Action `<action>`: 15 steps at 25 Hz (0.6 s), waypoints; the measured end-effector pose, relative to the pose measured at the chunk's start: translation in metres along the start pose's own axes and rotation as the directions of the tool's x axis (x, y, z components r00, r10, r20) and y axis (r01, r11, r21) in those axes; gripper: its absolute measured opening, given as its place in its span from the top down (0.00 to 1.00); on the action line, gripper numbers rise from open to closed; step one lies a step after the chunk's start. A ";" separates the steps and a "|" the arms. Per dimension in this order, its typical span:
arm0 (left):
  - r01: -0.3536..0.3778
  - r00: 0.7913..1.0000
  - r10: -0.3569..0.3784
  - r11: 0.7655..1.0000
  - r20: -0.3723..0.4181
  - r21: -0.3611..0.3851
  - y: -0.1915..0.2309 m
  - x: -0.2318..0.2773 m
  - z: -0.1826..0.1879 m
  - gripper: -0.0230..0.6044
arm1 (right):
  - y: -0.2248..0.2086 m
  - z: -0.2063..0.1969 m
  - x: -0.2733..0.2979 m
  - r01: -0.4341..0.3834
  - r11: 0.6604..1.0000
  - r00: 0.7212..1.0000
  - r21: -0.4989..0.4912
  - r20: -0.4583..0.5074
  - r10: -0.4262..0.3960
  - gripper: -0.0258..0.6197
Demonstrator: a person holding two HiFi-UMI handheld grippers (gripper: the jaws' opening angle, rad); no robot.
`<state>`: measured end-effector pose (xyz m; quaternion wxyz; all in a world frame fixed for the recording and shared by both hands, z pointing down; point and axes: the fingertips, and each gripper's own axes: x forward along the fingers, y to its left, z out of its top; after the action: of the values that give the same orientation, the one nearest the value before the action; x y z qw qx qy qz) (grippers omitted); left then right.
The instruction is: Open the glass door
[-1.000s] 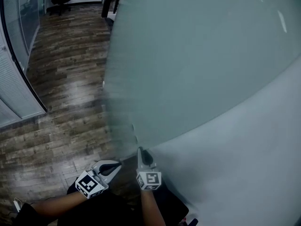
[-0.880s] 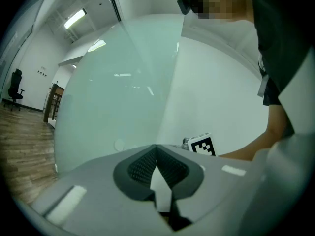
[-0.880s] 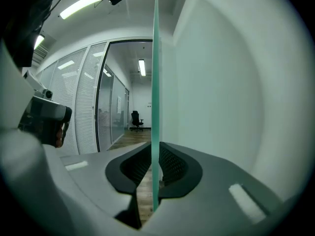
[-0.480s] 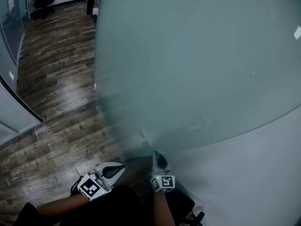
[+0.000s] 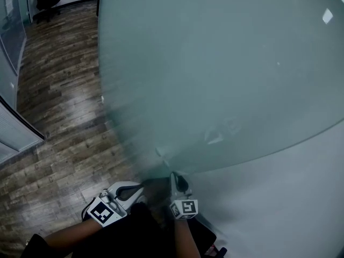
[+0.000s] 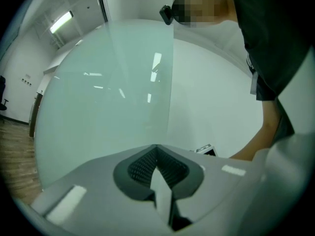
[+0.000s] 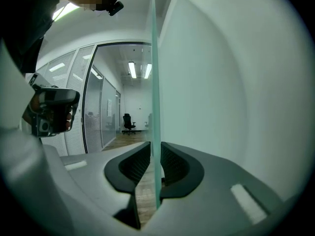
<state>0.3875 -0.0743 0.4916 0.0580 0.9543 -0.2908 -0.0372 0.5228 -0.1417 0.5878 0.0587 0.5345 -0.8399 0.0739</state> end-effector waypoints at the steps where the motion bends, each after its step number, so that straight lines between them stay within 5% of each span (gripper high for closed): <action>1: -0.022 1.000 0.022 1.000 0.012 0.015 0.003 0.002 0.004 0.96 | 0.000 0.001 0.000 -0.014 1.000 1.000 -0.007 0.000 0.014 0.86; 5: -0.120 0.993 0.120 0.990 -0.006 0.069 0.014 0.011 0.006 0.96 | -0.007 0.009 -0.001 -0.046 0.999 0.999 -0.022 0.014 0.047 0.86; 12: -0.238 0.971 0.238 0.971 -0.005 -0.003 0.019 0.019 -0.007 0.96 | -0.026 0.018 0.005 -0.056 0.998 0.998 -0.028 0.037 0.057 0.86; 15: -0.260 0.965 0.261 0.965 -0.030 0.031 0.016 0.022 -0.017 0.96 | -0.033 0.017 0.009 -0.052 0.998 0.997 -0.019 0.064 0.053 0.86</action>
<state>0.3986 -0.0983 0.5096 0.0545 0.9089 -0.4133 -0.0094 0.5483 -0.1667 0.5745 0.0342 0.5139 -0.8557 0.0510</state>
